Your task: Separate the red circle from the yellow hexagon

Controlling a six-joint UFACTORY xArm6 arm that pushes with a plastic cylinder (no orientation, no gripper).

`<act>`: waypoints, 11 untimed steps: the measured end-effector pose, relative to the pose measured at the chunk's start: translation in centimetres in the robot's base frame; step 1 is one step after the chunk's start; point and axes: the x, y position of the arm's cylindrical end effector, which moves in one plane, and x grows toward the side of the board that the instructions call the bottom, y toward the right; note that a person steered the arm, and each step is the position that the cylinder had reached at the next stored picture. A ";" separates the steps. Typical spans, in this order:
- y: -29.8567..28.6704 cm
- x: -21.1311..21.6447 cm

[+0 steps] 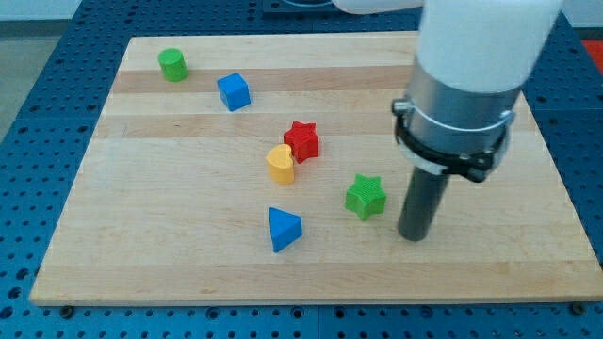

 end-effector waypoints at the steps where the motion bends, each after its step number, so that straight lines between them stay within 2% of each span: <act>1: 4.7 -3.8; 3: 4.6 -19.0; 5: 3.6 -29.5; 6: 5.8 -34.4; 7: 10.3 -36.0; 9: 12.3 -33.3; 10: 12.3 -30.6; 11: 12.3 -23.8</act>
